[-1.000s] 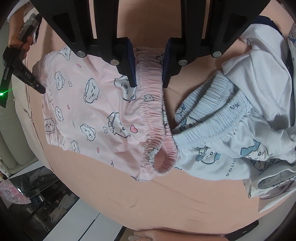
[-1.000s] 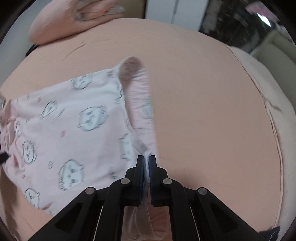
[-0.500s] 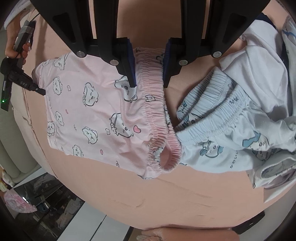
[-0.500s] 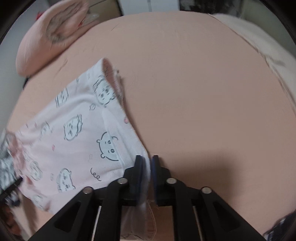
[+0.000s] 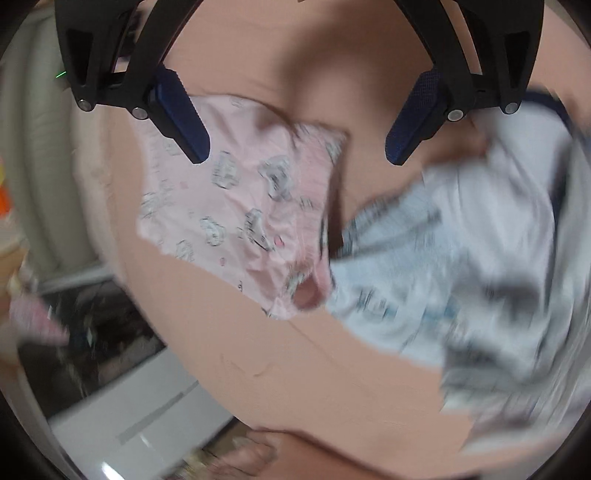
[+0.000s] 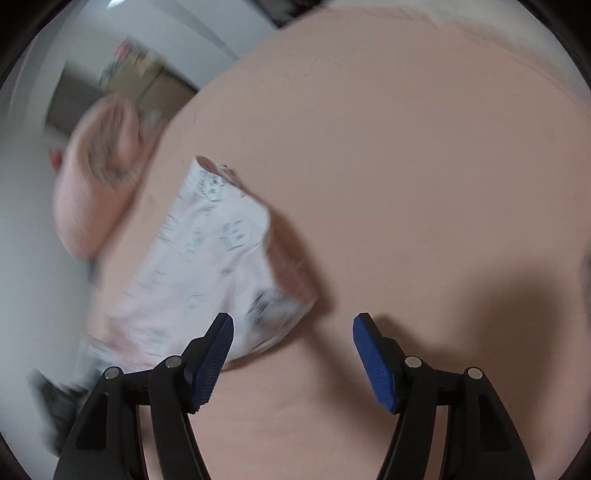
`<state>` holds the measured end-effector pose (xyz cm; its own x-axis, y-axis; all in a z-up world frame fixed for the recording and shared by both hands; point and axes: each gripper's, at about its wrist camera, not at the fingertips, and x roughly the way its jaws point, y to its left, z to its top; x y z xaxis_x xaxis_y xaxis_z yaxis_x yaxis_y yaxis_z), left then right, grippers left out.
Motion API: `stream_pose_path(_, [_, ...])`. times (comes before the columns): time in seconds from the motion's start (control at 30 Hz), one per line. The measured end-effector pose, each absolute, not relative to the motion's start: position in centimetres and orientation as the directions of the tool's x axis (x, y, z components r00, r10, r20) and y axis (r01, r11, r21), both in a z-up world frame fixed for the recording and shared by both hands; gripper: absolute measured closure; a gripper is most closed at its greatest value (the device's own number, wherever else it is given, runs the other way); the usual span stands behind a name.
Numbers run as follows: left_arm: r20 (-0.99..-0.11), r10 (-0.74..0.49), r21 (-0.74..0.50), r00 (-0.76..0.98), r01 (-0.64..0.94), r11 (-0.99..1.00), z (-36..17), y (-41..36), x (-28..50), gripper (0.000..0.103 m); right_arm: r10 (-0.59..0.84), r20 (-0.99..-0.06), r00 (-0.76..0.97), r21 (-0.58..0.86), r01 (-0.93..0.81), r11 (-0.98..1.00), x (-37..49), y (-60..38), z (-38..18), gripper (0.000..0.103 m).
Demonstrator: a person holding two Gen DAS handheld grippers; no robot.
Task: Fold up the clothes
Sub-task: 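Release the folded pink pants and open both tools, then grasp the waistband with the left tool while the right tool grasps the leg cuff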
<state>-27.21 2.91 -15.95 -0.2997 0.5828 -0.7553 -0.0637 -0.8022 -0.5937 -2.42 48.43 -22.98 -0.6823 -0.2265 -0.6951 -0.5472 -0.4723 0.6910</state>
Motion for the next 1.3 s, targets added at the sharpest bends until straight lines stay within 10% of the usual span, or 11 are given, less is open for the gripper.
stream_pose_path(0.13, [-0.674, 0.677, -0.721, -0.294, 0.067, -0.689, -17.0, 2.1, -24.7, 0.006, -0.330, -0.584, -0.742, 0.811, -0.517, -0.272, -2.1, 47.1, -24.0, 0.036])
stream_pose_path(1.3, [-0.606, 0.733, -0.794, -0.308, 0.177, -0.582, -21.3, 7.7, -28.0, 0.001, -0.259, -0.542, -0.799, 0.839, -0.501, -0.210, -6.6, 48.6, -26.1, 0.027])
